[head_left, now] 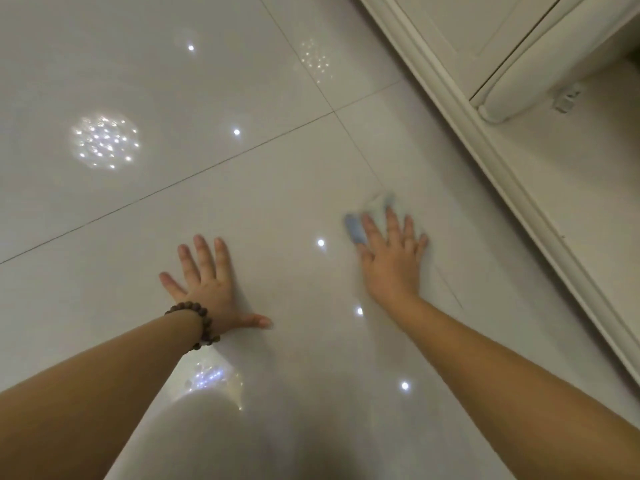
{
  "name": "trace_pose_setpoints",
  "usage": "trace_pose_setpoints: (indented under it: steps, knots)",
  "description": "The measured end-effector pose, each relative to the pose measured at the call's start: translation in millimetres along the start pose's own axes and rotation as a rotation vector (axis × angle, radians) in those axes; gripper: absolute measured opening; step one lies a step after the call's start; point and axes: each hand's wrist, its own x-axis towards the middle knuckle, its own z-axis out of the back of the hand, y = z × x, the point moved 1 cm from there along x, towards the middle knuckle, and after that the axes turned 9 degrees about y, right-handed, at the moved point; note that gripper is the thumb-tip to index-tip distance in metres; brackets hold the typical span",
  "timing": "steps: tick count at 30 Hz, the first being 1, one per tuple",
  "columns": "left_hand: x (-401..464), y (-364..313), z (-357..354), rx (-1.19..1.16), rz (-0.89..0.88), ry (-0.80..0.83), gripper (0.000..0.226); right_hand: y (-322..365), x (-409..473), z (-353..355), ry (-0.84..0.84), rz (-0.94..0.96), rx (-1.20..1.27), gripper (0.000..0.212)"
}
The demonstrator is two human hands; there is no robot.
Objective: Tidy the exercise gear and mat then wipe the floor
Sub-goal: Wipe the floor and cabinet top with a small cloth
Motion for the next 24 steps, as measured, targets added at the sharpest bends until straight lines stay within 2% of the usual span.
trace_pose_setpoints:
  steps: [2,4,5,6,9,11,12,13,14,17,20,21,22,24]
  knots:
    - [0,0,-2,-0.009,-0.01,-0.007,0.162,38,-71,-29,0.071,0.447,-0.118,0.049]
    - [2,2,-4,0.009,-0.019,-0.021,0.162,11,-104,-28,0.145,0.701,-0.188,0.048]
    - [2,2,-3,0.008,-0.022,-0.022,0.163,-20,-103,-22,0.127,0.69,-0.198,0.048]
    - [2,3,-3,0.006,-0.028,-0.026,0.163,-54,-99,-14,0.086,0.576,-0.206,0.048]
    - [4,6,-7,0.006,-0.047,-0.035,0.164,-134,-74,16,0.022,-0.032,-0.079,0.058]
    - [5,8,-7,0.007,-0.05,-0.05,0.165,-125,-59,17,-0.005,-0.393,0.088,0.057]
    - [4,8,-8,0.003,-0.052,-0.056,0.165,-100,-58,13,-0.002,-0.472,0.128,0.055]
    - [4,9,-9,0.004,-0.057,-0.065,0.164,-68,-60,3,-0.018,-0.425,0.122,0.053]
    - [4,9,-11,0.01,-0.059,-0.075,0.163,-33,-65,-9,-0.063,-0.286,0.097,0.053]
    - [5,10,-12,0.014,-0.042,-0.109,0.158,56,-101,-47,-0.012,0.258,-0.039,0.05]
    - [3,16,-15,0.003,-0.066,-0.152,0.149,45,-100,-43,0.077,0.607,-0.113,0.048]
    - [1,20,-19,-0.021,-0.073,-0.181,0.146,24,-90,-36,0.073,0.621,-0.155,0.049]
    - [-2,26,-24,-0.051,-0.067,-0.219,0.142,-2,-78,-30,0.048,0.559,-0.179,0.051]
    - [-16,38,-41,-0.11,-0.007,-0.29,0.136,-56,-54,-10,0.0,0.266,-0.149,0.055]
